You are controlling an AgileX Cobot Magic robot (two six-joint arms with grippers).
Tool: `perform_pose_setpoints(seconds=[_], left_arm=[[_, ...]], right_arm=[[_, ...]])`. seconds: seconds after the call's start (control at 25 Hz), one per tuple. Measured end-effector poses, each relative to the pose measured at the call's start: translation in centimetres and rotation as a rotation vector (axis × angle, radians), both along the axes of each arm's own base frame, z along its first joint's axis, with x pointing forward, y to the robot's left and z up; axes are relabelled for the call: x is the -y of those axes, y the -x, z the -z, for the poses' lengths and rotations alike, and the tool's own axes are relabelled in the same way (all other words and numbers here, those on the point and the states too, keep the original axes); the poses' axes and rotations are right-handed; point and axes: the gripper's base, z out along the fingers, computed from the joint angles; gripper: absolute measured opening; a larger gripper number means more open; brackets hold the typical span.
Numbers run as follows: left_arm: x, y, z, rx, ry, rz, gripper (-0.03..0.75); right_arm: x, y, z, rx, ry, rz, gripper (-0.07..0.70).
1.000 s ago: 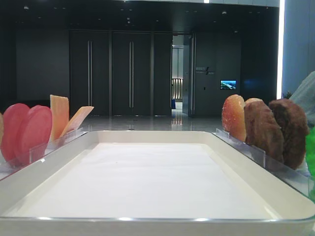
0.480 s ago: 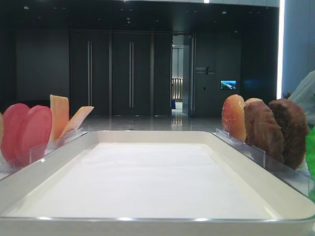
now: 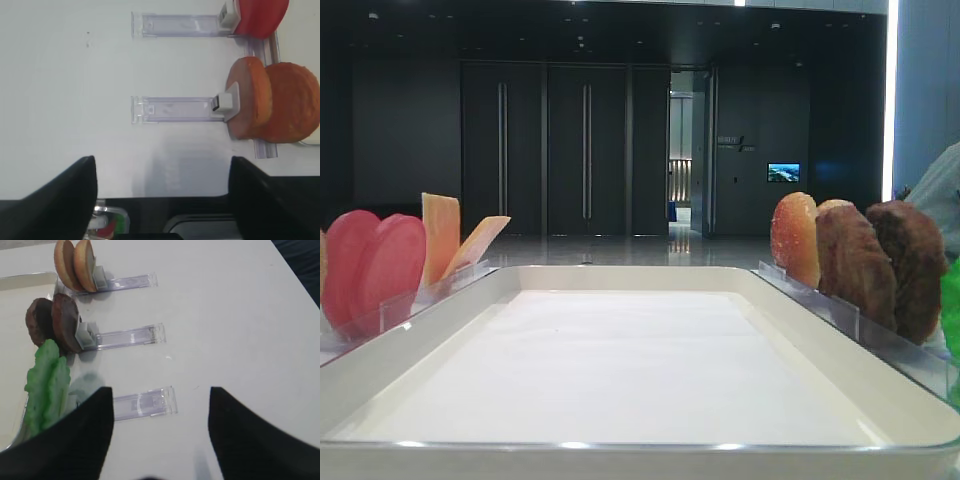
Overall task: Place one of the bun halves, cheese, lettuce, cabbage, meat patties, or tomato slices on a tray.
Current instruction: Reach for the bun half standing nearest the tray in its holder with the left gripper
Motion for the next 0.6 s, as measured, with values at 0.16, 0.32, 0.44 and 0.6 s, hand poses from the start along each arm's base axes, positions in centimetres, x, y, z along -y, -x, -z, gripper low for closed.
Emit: perform_pose_setpoints(seconds=[0.16,0.32,0.44,0.6], left_arm=[[0.2,-2.0,0.1,-0.093,0.014,0.002,0.622],[0.2,-3.9,0.4,-0.175,0.012,0.0,0.622],[0.3,-5.2,0.4,-0.214,0.012,-0.001,0.62],[0.4,-7.0,0.2,-0.259,0.025,-0.001,0.602]], right_arm=[[0.0,0.0,0.0,0.0,0.0,0.0,0.41],[0.0,0.0,0.0,0.0,0.0,0.0,0.411],[0.0,0.0,0.0,0.0,0.0,0.0,0.411],[0.0,0.0,0.0,0.0,0.0,0.0,0.411]])
